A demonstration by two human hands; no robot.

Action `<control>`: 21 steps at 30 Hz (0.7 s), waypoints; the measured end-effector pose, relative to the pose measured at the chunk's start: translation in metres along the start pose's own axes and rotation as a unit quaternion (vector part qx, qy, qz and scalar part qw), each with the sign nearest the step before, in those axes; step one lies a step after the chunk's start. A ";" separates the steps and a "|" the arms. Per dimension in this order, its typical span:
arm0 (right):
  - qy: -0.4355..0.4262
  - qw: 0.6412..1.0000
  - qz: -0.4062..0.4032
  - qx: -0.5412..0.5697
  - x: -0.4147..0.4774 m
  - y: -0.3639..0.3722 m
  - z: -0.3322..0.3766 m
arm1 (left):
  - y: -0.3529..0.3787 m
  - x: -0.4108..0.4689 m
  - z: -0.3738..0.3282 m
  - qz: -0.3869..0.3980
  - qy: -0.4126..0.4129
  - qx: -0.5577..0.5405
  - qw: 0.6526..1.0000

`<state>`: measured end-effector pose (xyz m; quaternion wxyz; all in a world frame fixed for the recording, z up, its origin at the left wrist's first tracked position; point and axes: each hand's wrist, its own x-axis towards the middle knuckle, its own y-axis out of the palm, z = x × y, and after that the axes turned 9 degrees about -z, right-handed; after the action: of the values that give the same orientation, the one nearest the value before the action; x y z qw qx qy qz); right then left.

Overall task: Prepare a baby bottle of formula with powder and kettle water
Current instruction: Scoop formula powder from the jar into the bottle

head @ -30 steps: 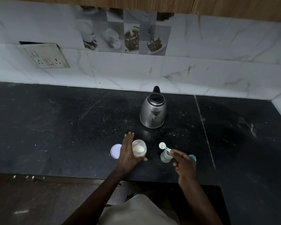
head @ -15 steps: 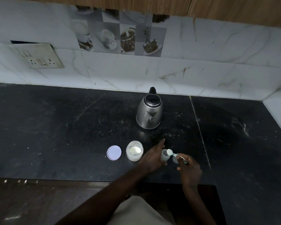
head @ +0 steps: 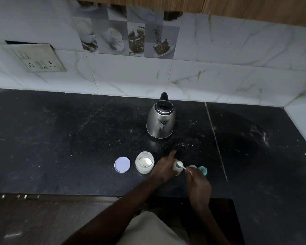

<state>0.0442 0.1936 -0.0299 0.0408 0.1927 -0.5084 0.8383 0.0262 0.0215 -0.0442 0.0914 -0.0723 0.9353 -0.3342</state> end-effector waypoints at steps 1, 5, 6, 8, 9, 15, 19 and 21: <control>-0.041 0.998 0.023 -0.034 -0.003 0.002 -0.003 | -0.001 0.001 -0.001 0.001 -0.002 0.004 1.000; -0.067 0.994 0.038 -0.073 -0.009 0.010 -0.008 | -0.004 0.004 -0.005 0.014 -0.002 0.021 1.000; -0.069 0.995 0.032 -0.070 -0.010 0.010 -0.007 | -0.005 0.004 -0.006 0.016 -0.002 0.024 1.000; -0.075 0.995 0.021 -0.064 -0.010 0.012 -0.007 | -0.005 0.005 -0.006 0.017 -0.003 0.026 1.000; -0.076 0.995 0.019 -0.061 -0.010 0.013 -0.008 | -0.005 0.005 -0.006 0.018 -0.005 0.025 1.000; -0.092 0.992 0.037 -0.072 -0.011 0.014 -0.012 | -0.005 0.005 -0.007 0.016 -0.010 0.029 0.999; -0.094 0.991 0.059 -0.079 -0.012 0.019 -0.019 | -0.005 0.004 -0.007 0.012 -0.011 0.035 0.999; -0.092 0.991 0.059 -0.074 -0.011 0.019 -0.021 | -0.005 0.003 -0.007 0.011 -0.011 0.037 0.999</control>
<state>0.0433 0.2037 -0.0581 -0.0417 0.2353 -0.5811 0.7780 0.0217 0.0211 -0.0358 0.1082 -0.0619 0.9218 -0.3670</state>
